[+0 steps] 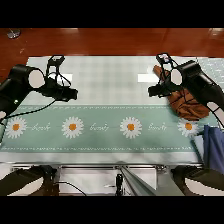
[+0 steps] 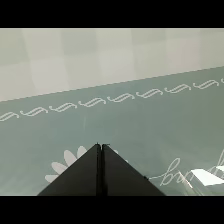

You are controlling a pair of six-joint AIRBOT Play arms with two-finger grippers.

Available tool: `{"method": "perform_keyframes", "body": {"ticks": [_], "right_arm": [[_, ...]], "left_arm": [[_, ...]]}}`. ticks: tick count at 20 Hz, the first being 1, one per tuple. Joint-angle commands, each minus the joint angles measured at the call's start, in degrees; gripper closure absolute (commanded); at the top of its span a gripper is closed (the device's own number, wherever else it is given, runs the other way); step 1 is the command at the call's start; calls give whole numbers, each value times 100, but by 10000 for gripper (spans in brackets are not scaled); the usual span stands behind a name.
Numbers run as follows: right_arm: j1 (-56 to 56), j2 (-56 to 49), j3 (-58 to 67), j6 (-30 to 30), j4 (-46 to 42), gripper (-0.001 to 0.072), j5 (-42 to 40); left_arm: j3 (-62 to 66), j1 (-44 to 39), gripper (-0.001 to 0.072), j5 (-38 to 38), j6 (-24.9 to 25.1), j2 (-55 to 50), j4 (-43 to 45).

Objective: Fold the shirts.

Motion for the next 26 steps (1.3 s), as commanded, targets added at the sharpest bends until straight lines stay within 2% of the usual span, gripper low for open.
{"method": "perform_keyframes", "body": {"ticks": [1, 14, 16, 19, 20, 21, 22, 23, 24, 26], "right_arm": [[7, -4, -2, 2, 0, 686, 0], [7, -4, -2, 2, 2, 686, -74], [7, -11, -2, 22, -50, 686, -649], [7, -11, -2, -33, -26, 685, -1189], [-13, -11, -2, -48, -348, 614, -1318], [-101, -11, -2, 136, -758, 239, -1482], [-262, -24, 0, 507, -1239, 87, -1558], [-529, -52, 0, 990, -1856, 87, -1491], [-927, -79, -2, 1547, -2350, 87, -1327], [-1928, -149, -2, 1943, -2308, 95, -1241]], "left_arm": [[-2, 4, 686, 2, 0, -2, 0], [-2, 4, 686, 66, 0, -2, 0], [-2, 4, 686, 590, 0, -4, 0], [-2, 13, 685, 1773, 2, -70, 46], [-2, 22, 682, 2159, 2, -120, 144], [-2, 50, 562, 2527, 0, -184, 313], [-2, 105, 188, 2806, 0, -262, 459], [0, 190, 4, 2962, 2, -328, 577], [-2, 319, 5, 2940, 2, -365, 669], [-2, 616, 7, 2774, 0, -385, 662]]}}
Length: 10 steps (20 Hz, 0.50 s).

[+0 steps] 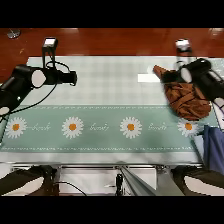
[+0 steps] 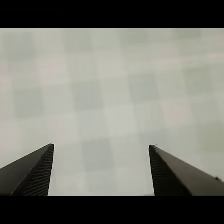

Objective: Fold the shirts.

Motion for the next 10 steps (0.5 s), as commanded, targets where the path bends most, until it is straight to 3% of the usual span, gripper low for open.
{"method": "perform_keyframes", "body": {"ticks": [1, 5, 10], "right_arm": [[-1410, -118, 0, 890, -439, 95, 2], [-2835, -601, 0, 494, 1427, 99, -468], [-2953, -1316, 0, 240, 2079, 99, -439]], "left_arm": [[-2, 415, 7, 214, 0, -92, 186], [-4, 748, 7, 144, 4, -195, 186], [-2, 780, 7, -83, 4, -586, 186]]}}
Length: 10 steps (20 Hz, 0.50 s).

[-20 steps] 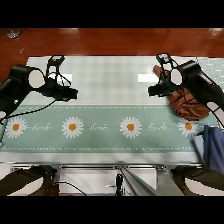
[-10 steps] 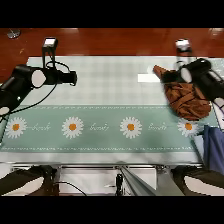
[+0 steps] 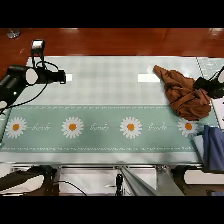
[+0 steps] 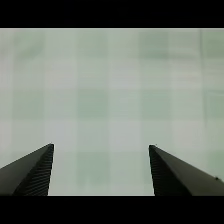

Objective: Fold the shirts.

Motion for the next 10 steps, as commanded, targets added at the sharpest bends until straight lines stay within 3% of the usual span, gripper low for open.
{"method": "perform_keyframes", "body": {"ticks": [1, 2, 4, 5, 6, 7, 10], "right_arm": [[-212, -437, 2, -142, 743, 99, 168], [-212, -468, 2, -175, 957, 100, 249], [-201, -472, 37, -643, 1565, 188, 472], [-201, -472, 72, -973, 1958, 315, 603], [-201, -472, 166, -1561, 2518, 571, 785], [-201, -472, 361, -2218, 3202, 685, 1003], [-201, -195, 1370, -3154, 4677, 686, 1401]], "left_arm": [[2, 55, 7, -361, -2, -269, 9], [2, 44, 7, -605, 0, -348, -55], [2, 46, 7, -1126, 4, -402, -94], [9, 76, 7, -1344, 15, -378, -92], [72, 144, 7, -1604, 219, -332, -90], [203, 256, 7, -1923, 356, -264, -92], [601, 621, 7, -2599, 503, 326, -118]]}}
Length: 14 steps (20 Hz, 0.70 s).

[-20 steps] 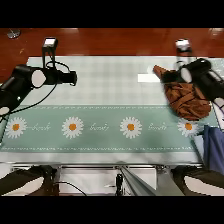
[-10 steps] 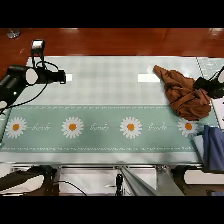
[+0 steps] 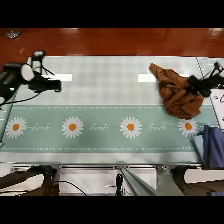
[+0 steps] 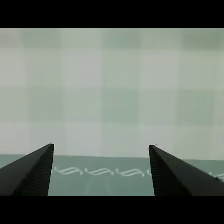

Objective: Fold the shirts.

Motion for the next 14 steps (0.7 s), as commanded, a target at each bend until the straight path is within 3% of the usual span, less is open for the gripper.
{"method": "perform_keyframes", "body": {"ticks": [1, 4, 6, 8, 12, 14], "right_arm": [[-11, 382, 1069, -1180, 1818, 686, 363], [-11, 1058, 2168, -1185, 1919, 687, 127], [142, 1495, 2712, -1628, 2437, 687, 197], [715, 1832, 3139, -1744, 2358, 687, 181], [1687, 2124, 4190, -1742, 1764, 687, 195], [2105, 2260, 4310, -1797, 1679, 687, 352]], "left_arm": [[245, 321, 7, -787, 199, 782, -144], [-254, 280, 7, -599, 321, 2157, -1139], [-951, 92, 7, -275, 393, 3108, -2236], [-1676, -188, 7, 197, 516, 3783, -2747], [-2315, -413, 7, 116, 431, 4030, -3303], [-2361, -490, 7, 138, 621, 4028, -3421]]}}
